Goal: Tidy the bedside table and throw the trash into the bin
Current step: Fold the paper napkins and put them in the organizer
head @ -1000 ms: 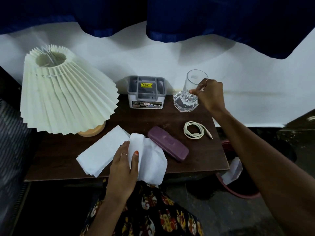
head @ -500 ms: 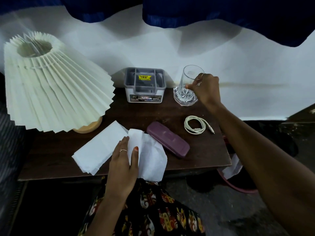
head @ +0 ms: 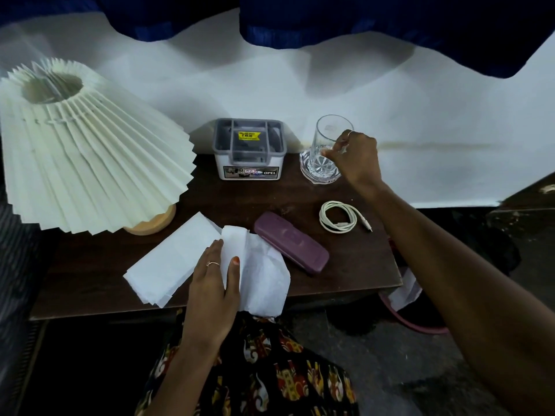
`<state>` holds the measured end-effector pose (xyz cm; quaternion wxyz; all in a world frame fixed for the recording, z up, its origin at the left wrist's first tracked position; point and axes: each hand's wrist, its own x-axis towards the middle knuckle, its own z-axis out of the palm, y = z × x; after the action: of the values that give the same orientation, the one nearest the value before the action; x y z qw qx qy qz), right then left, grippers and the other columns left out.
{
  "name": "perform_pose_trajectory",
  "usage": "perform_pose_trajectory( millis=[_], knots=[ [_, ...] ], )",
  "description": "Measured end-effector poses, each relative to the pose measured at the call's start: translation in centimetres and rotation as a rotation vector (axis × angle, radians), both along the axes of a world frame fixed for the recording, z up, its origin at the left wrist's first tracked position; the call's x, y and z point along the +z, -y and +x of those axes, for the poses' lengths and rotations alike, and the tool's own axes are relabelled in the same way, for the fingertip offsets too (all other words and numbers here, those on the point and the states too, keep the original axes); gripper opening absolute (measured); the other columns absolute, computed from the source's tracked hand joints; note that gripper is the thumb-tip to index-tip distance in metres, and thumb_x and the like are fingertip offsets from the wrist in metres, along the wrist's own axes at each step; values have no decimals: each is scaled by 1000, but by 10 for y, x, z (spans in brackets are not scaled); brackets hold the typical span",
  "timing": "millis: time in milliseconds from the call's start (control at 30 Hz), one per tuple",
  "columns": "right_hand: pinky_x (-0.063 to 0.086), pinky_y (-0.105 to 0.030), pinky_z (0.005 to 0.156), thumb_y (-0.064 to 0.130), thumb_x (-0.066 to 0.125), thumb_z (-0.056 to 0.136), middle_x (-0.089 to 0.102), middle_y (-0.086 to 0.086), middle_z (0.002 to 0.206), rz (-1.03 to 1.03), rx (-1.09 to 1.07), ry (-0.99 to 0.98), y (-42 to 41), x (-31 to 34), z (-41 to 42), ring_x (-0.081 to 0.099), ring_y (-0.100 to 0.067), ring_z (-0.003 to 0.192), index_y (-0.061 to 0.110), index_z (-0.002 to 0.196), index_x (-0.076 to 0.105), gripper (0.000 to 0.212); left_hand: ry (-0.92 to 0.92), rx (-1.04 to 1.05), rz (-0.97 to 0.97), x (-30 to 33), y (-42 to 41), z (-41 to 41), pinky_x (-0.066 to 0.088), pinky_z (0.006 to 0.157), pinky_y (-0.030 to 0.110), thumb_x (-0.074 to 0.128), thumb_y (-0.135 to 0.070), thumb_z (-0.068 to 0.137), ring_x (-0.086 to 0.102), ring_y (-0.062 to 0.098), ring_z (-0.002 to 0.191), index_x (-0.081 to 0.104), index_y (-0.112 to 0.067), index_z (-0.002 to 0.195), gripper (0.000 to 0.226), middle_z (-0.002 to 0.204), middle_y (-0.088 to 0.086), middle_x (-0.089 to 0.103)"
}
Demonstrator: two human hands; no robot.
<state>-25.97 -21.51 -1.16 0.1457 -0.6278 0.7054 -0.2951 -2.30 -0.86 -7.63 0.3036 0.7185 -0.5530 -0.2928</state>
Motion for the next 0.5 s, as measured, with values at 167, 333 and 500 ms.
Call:
perform_pose_trajectory(
  millis=[167, 333, 500],
  knots=[
    [50, -42, 90, 26, 72, 78, 62, -16, 121, -54, 11, 58, -20, 3, -10, 64, -32, 100, 20, 130, 43, 60, -2, 13, 22, 3, 0, -1, 20, 108, 24, 38, -41, 94, 30, 18, 140, 30, -15, 146, 59, 153, 5, 33],
    [48, -47, 92, 28, 65, 83, 55, -13, 127, -39, -122, 42, -54, -15, -35, 57, -32, 110, 10, 125, 48, 49, 20, 9, 41, 4, -2, -1, 19, 111, 27, 38, -40, 95, 28, 19, 141, 28, -15, 147, 58, 154, 5, 31],
    [50, -43, 91, 33, 65, 83, 60, -21, 116, 277, -136, -85, -79, -48, -44, 58, -38, 109, 4, 120, 56, 48, 41, -3, 52, 7, -3, -1, 20, 109, 25, 39, -38, 96, 32, 20, 140, 31, -13, 145, 56, 152, 7, 34]
  ],
)
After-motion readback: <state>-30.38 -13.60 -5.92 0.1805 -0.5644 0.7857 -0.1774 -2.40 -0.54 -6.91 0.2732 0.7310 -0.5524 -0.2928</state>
